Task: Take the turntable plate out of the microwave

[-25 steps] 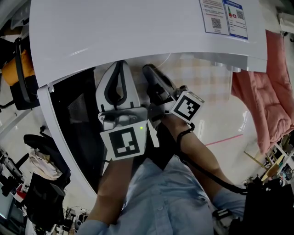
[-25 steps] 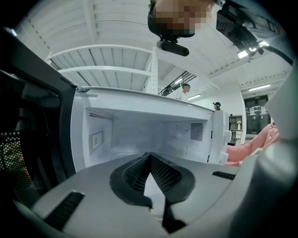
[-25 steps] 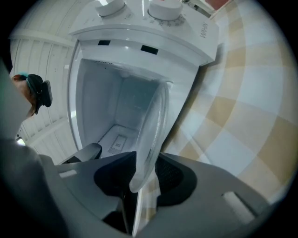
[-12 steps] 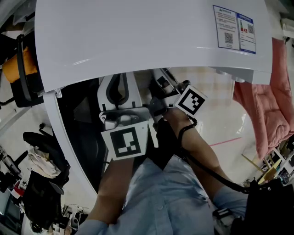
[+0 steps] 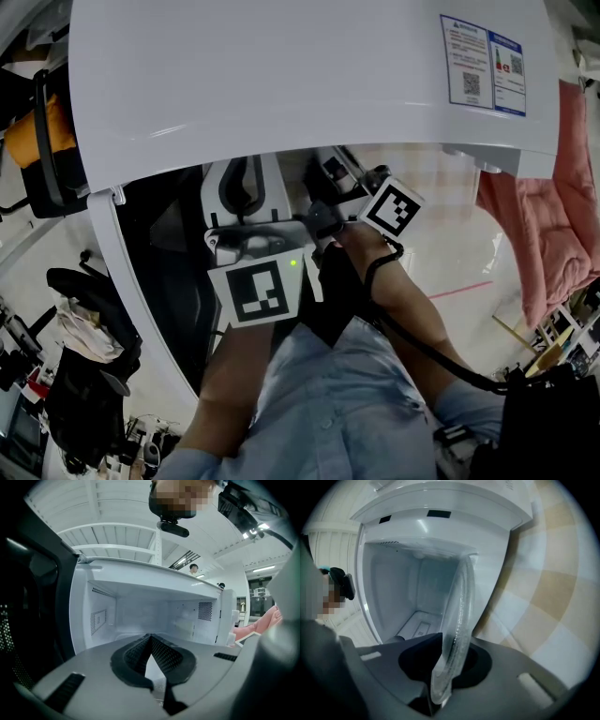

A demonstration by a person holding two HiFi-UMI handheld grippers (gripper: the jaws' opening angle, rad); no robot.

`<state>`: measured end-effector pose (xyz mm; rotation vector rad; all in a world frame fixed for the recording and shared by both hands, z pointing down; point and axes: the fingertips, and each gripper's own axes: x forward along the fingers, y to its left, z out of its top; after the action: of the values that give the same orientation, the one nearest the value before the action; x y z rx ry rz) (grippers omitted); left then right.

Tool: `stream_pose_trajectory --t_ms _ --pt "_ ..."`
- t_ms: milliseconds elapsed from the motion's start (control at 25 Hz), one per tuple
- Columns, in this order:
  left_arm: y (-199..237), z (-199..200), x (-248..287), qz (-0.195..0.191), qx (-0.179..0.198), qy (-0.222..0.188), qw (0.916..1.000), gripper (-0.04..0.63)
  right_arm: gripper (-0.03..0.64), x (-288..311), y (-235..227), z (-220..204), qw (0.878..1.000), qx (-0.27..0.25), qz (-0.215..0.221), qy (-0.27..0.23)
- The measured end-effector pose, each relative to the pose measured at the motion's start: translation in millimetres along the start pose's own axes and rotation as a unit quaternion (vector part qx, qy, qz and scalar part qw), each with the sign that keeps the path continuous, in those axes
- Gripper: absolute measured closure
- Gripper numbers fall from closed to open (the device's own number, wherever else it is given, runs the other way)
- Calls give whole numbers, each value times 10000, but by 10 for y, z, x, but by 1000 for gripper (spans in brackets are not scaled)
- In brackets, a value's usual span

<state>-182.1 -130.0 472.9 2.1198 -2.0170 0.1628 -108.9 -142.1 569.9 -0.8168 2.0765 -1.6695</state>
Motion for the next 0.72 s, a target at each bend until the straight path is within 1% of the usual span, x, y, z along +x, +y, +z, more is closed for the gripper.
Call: stream_pose_trajectory --t_ms 320,720 --pt "-1 18 -32 14 75 -36 10000 588 577 -47 42 24 9978 363 493 -243" --pt "-76 61 -156 63 135 -136 9998 589 586 -174 112 -75 9981 237 573 3"
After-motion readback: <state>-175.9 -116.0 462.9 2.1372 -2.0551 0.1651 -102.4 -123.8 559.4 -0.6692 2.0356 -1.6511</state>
